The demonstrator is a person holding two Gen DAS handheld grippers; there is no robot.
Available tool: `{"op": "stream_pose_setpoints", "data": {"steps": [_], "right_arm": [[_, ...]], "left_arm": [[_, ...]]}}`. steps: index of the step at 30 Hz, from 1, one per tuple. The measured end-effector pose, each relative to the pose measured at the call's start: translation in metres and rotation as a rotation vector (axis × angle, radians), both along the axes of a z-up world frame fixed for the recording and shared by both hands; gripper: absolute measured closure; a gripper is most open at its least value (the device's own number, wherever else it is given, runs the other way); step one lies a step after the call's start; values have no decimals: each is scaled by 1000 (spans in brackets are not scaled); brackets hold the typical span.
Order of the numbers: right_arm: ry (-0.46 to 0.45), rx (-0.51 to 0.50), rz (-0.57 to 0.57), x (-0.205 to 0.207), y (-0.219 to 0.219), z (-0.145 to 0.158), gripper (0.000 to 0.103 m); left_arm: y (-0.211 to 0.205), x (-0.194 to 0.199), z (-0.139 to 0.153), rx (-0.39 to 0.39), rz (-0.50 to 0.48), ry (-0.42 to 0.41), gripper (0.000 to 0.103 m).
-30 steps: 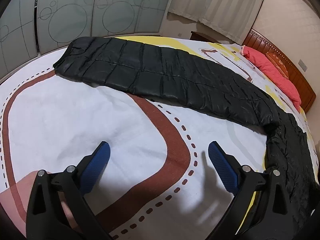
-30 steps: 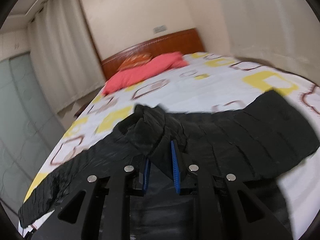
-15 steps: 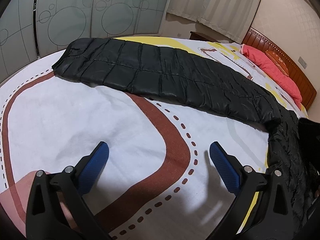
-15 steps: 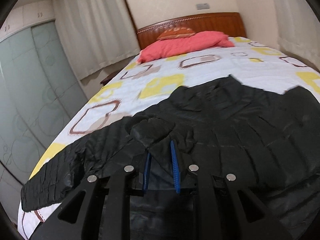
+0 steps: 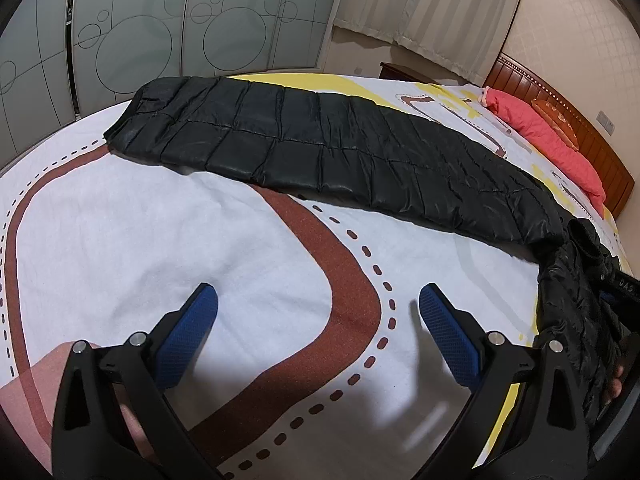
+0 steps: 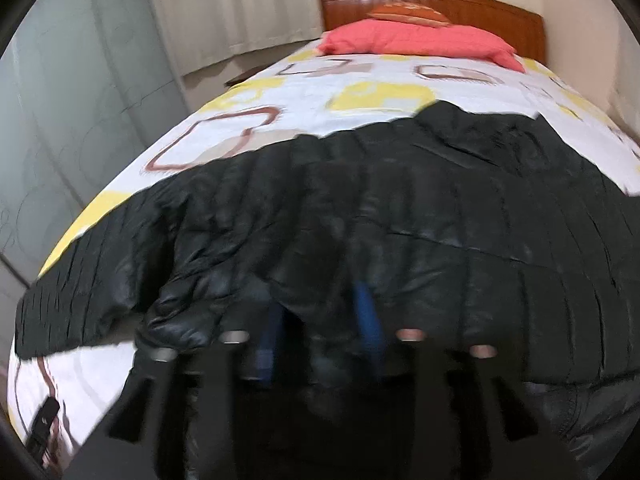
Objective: Fold large clothes
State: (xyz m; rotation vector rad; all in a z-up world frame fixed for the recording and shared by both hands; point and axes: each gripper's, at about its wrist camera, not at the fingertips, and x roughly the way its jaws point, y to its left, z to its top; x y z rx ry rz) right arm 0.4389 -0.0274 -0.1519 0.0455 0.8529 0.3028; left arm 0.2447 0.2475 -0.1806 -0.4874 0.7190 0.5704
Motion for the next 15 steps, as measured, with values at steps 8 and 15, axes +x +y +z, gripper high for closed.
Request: {"op": "stream_pose_setpoints", "data": {"steps": [8, 15], "right_arm": [[-125, 64, -26, -38, -46, 48, 30], [-116, -39, -423, -34, -236, 56, 47]], "left_arm": [[0, 0, 0, 0, 0, -1, 2], [1, 0, -1, 1, 0, 2, 2]]}}
